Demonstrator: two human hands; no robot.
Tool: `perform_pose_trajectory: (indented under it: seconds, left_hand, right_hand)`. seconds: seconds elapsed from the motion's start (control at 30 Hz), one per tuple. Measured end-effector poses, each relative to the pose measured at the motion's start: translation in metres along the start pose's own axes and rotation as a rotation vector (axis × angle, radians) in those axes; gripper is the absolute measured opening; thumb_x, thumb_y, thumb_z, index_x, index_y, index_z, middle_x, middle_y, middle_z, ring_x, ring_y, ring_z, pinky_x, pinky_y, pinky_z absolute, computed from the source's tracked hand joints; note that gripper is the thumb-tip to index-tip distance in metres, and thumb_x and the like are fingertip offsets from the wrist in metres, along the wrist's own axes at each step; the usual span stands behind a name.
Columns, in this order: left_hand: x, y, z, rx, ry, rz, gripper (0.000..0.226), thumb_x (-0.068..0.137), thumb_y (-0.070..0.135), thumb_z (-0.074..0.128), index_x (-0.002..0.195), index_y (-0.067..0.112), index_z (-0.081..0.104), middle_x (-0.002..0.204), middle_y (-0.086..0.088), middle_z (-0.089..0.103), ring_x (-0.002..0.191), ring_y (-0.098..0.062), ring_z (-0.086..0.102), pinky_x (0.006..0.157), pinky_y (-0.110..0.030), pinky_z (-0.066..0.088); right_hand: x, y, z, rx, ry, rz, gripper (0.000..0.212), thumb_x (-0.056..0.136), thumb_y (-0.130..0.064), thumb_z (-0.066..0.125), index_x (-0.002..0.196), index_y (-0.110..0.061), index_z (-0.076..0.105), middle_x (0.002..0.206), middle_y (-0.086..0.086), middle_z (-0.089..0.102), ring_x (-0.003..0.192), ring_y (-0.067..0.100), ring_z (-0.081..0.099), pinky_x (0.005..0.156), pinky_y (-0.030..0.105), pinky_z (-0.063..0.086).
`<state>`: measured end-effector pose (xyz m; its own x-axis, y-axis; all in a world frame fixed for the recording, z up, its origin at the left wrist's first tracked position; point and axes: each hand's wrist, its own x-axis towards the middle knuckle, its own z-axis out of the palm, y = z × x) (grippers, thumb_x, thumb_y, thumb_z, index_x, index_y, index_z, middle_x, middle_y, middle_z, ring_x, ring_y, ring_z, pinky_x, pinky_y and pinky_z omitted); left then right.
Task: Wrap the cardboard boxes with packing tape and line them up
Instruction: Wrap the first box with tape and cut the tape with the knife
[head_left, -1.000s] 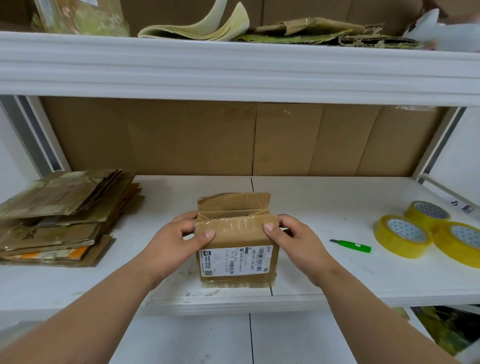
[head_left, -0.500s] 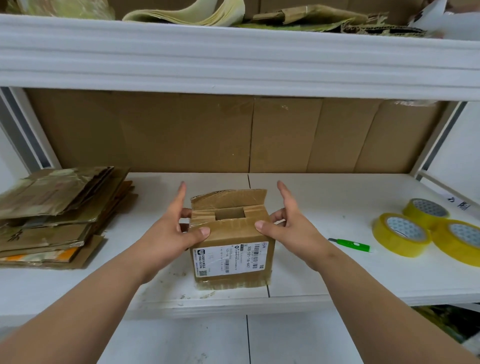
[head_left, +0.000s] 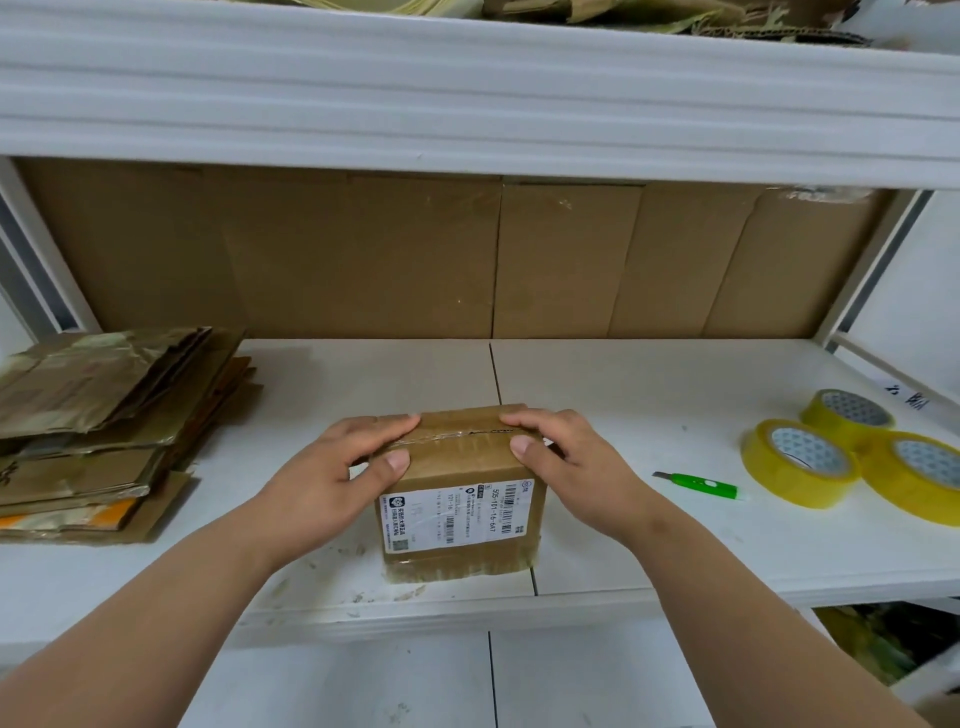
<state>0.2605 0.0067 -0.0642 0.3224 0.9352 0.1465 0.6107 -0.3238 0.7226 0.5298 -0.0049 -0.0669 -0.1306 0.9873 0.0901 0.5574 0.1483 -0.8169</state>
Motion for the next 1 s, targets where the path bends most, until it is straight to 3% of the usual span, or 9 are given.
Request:
perform_pose_trajectory:
  seconds: [0.13,0.23,0.3,0.37,0.47,0.57,0.73,0.83,1.0]
  left_hand:
    - [0.000,0.001,-0.005,0.068,-0.033,0.042,0.059,0.069,0.084,0.052,0.122,0.059,0.050,0.140,0.036,0.036,0.114,0.017,0.047,0.094,-0.011,0.042]
    - [0.001,0.006,-0.003,0.117,-0.062,0.029,0.070,0.067,0.068,0.069,0.131,0.046,0.051,0.152,0.039,0.012,0.116,0.016,0.044,0.096,-0.018,0.047]
    - [0.003,0.010,-0.002,0.232,-0.090,0.035,0.073,0.076,0.062,0.069,0.140,0.041,0.042,0.156,0.032,0.012,0.120,0.011,0.041,0.098,-0.017,0.041]
    - [0.004,0.012,0.000,0.354,-0.137,0.045,0.078,0.081,0.069,0.055,0.148,0.044,0.025,0.158,0.025,0.013,0.124,0.001,0.041,0.099,-0.019,0.039]
    - [0.005,0.009,-0.002,0.443,-0.219,0.103,0.073,0.071,0.089,0.025,0.138,0.071,0.004,0.157,0.020,0.005,0.117,-0.005,0.045,0.092,-0.020,0.042]
    - [0.011,0.004,-0.004,0.387,-0.230,0.108,0.074,0.053,0.104,0.010,0.124,0.083,0.010,0.154,0.021,0.008,0.120,-0.004,0.042,0.095,-0.019,0.040]
    - [0.014,0.003,0.002,0.216,-0.172,0.097,0.074,0.060,0.091,0.044,0.130,0.067,0.036,0.138,0.028,0.022,0.121,0.004,0.040,0.089,-0.002,0.030]
    - [0.013,0.001,0.005,0.198,-0.148,0.114,0.070,0.070,0.067,0.065,0.136,0.058,0.041,0.131,0.029,0.024,0.113,0.011,0.041,0.084,0.001,0.031]
    - [0.022,0.008,0.010,0.163,-0.097,0.149,0.071,0.073,0.057,0.075,0.136,0.055,0.044,0.124,0.032,0.028,0.107,0.014,0.041,0.082,0.001,0.031]
  right_hand:
    - [-0.004,0.003,0.004,-0.044,0.037,-0.014,0.031,0.099,-0.046,0.047,0.129,-0.048,0.056,0.115,-0.016,0.048,0.105,0.003,0.054,0.085,0.013,0.041]
    - [-0.007,0.004,0.006,-0.046,0.069,-0.031,0.032,0.098,-0.047,0.049,0.129,-0.048,0.057,0.116,-0.018,0.049,0.106,0.001,0.053,0.085,0.011,0.041]
    - [-0.009,0.005,0.007,-0.054,0.069,-0.027,0.035,0.096,-0.049,0.049,0.131,-0.047,0.055,0.116,-0.018,0.048,0.106,0.000,0.052,0.082,0.010,0.042]
    - [-0.010,0.005,0.007,-0.080,0.059,-0.027,0.044,0.093,-0.053,0.051,0.136,-0.046,0.052,0.117,-0.018,0.046,0.108,0.000,0.052,0.082,0.009,0.045]
    - [-0.011,0.003,0.005,-0.173,0.058,-0.045,0.059,0.085,-0.065,0.049,0.140,-0.044,0.048,0.116,-0.021,0.041,0.110,0.003,0.050,0.090,0.017,0.049]
    - [-0.012,0.001,0.005,-0.236,0.061,-0.053,0.072,0.077,-0.075,0.041,0.142,-0.044,0.047,0.118,-0.021,0.038,0.110,0.006,0.051,0.091,0.025,0.053]
    - [-0.013,0.001,0.011,-0.217,0.099,-0.058,0.053,0.090,-0.057,0.054,0.140,-0.039,0.051,0.118,-0.018,0.041,0.111,0.004,0.051,0.091,0.026,0.054]
    - [-0.014,0.000,0.012,-0.209,0.112,-0.060,0.056,0.088,-0.059,0.055,0.139,-0.037,0.052,0.119,-0.016,0.042,0.113,0.006,0.051,0.091,0.026,0.054]
    - [-0.019,-0.004,0.006,-0.214,0.149,-0.062,0.065,0.083,-0.059,0.067,0.141,-0.034,0.050,0.119,-0.016,0.041,0.109,0.003,0.051,0.095,0.024,0.051]
